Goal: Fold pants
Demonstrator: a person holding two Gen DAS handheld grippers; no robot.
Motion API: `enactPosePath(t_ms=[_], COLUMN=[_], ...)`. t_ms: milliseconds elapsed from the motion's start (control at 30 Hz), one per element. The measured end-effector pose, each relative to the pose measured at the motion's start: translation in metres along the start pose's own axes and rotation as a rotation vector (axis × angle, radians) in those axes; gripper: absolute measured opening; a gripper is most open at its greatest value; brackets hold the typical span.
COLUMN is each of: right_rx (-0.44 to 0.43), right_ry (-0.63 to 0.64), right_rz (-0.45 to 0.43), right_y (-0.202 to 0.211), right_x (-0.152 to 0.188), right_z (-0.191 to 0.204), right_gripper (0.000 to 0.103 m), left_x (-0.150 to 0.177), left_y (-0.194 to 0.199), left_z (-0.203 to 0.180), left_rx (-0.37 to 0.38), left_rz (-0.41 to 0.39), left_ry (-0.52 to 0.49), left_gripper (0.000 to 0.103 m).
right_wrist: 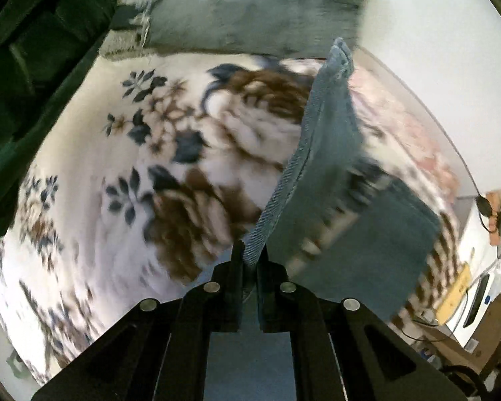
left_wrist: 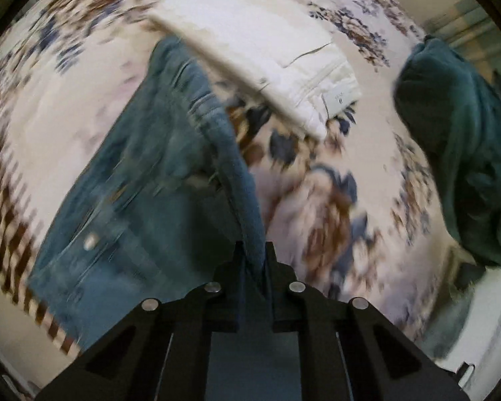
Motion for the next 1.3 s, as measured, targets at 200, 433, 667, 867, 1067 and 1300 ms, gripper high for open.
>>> enactPosePath(t_ms=[200, 433, 667, 867, 1067, 1300], right_rx=[0.08, 0.161, 0.003, -0.185, -0.276, -0.494], right_ry=[0.023, 0.155, 0.002, -0.245, -0.444, -0.708], right_rz=[-0.008, 0.028, 0.062, -0.03, 0.026, 0.229], right_y=[0.031, -0.031, -0.028, 0.002, -0.029, -0.079], right_x=[0.072, 0.128, 0.149, 0.108, 0.044, 0.053], right_z=[-0.089, -0.135, -0.202, -0.264, -0.291, -0.289], right_gripper=[0.006, 0.013, 0.068, 0.068, 0.068, 0.026], left_x=[0.084, 0.146, 0.142, 0.137, 0.145, 0.192], left_y=[0.034, -0.026, -0.001, 0.038, 0.014, -0.043], left_z=[0.081, 0.167, 0.166, 0.126, 0.054, -0.033], left_rx=[0.015, 0.002, -0.004, -0.02, -0.013, -0.024], left_rz=[0.113, 0.214, 0.172, 0.007, -0.071, 0.001], left_ry=[0.051, 0.112, 0.062, -0.086, -0.272, -0.415], left_gripper=[0.006, 0.008, 0.015, 0.063, 0.075, 0.075])
Point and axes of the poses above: each gripper's, at about its wrist camera, not at the fingertips, and y roughly against the way its jaws point, z to its left, x to its underside, the point moved 3 cm from there along -y, roughly the way its jaws point, and after that the axes turned 5 degrees about -z, right-handed, at the moved point
